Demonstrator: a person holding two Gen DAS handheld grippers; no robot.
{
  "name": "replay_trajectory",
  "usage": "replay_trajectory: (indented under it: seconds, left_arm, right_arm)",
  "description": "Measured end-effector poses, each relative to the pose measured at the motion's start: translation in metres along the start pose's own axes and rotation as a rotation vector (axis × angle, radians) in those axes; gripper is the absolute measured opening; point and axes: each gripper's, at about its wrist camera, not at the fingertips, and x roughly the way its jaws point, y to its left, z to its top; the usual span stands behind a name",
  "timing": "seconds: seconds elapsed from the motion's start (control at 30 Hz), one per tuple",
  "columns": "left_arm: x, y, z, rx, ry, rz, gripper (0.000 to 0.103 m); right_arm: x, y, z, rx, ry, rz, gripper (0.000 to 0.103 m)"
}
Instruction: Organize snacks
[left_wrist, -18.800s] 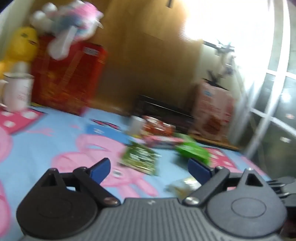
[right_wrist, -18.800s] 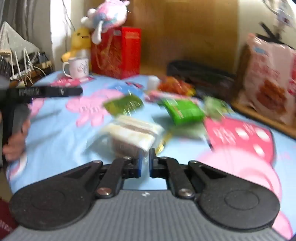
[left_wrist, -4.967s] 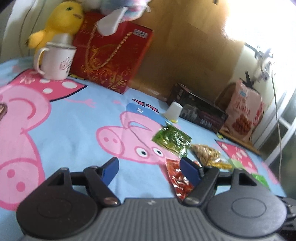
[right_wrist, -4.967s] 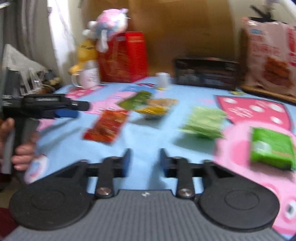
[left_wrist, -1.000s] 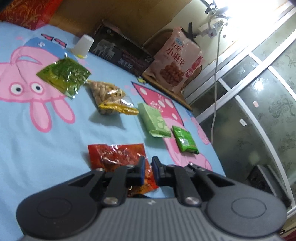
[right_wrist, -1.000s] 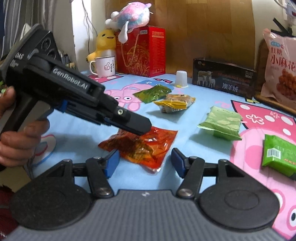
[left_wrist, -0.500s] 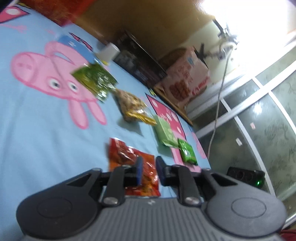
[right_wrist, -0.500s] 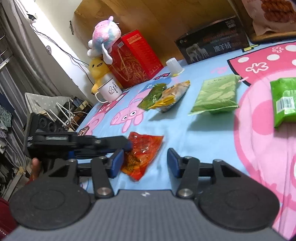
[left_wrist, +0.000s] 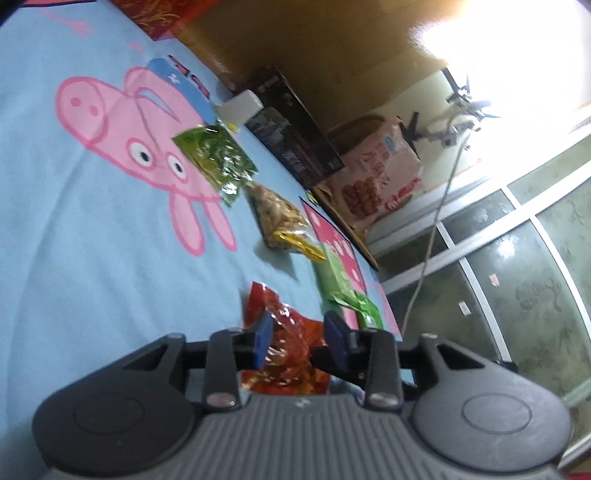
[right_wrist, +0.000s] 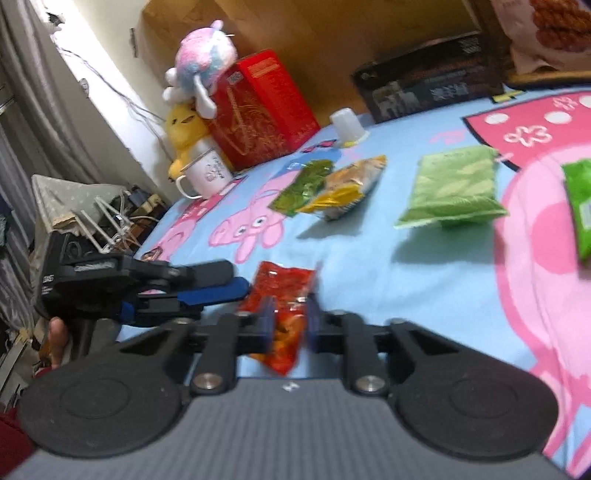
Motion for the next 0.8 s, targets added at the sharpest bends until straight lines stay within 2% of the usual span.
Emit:
replay_trajectory:
  seconds: [0.07, 0.13, 0.23, 0.3, 0.4, 0.47, 0.6, 0.73, 0.77, 0.8]
  left_arm:
    - [0.000, -0.004, -0.002, 0.031, 0.008, -0.010, 0.041]
    - [0.001, -0.009, -0.004, 0.060, 0.012, -0.021, 0.052]
    - [0.003, -0.017, -0.006, 0.085, 0.013, -0.033, 0.059]
    - [0.003, -0.019, -0.007, 0.095, 0.010, -0.011, 0.067]
    - [0.003, -0.022, -0.009, 0.117, 0.011, 0.000, 0.068]
    - [0.003, -0.023, -0.009, 0.118, 0.010, -0.010, 0.072]
    - [0.006, -0.026, -0.009, 0.129, 0.010, -0.038, 0.085]
    - [0.015, -0.031, -0.007, 0.158, 0.026, -0.035, 0.086]
    - [0.018, -0.031, -0.006, 0.164, 0.030, -0.034, 0.085]
    - [0.021, -0.032, -0.006, 0.169, 0.033, -0.031, 0.079]
  right_arm:
    - [-0.003, -0.002, -0.004, 0.019, 0.000, 0.006, 0.006]
    - [-0.006, -0.003, -0.006, 0.045, 0.000, 0.018, 0.004]
    - [-0.014, 0.001, -0.001, 0.050, -0.038, 0.044, 0.004]
    - [-0.022, 0.011, 0.005, -0.005, -0.078, 0.040, 0.004]
    - [-0.037, 0.026, 0.013, -0.118, -0.150, 0.005, 0.004]
    - [-0.042, 0.028, 0.016, -0.133, -0.167, 0.003, 0.004]
    - [-0.041, 0.014, 0.017, -0.058, -0.166, 0.014, 0.004]
    - [-0.038, -0.001, 0.013, 0.028, -0.153, 0.010, 0.004]
    - [-0.038, -0.004, 0.012, 0.045, -0.151, 0.015, 0.004]
    - [-0.039, -0.004, 0.011, 0.054, -0.147, 0.023, 0.004]
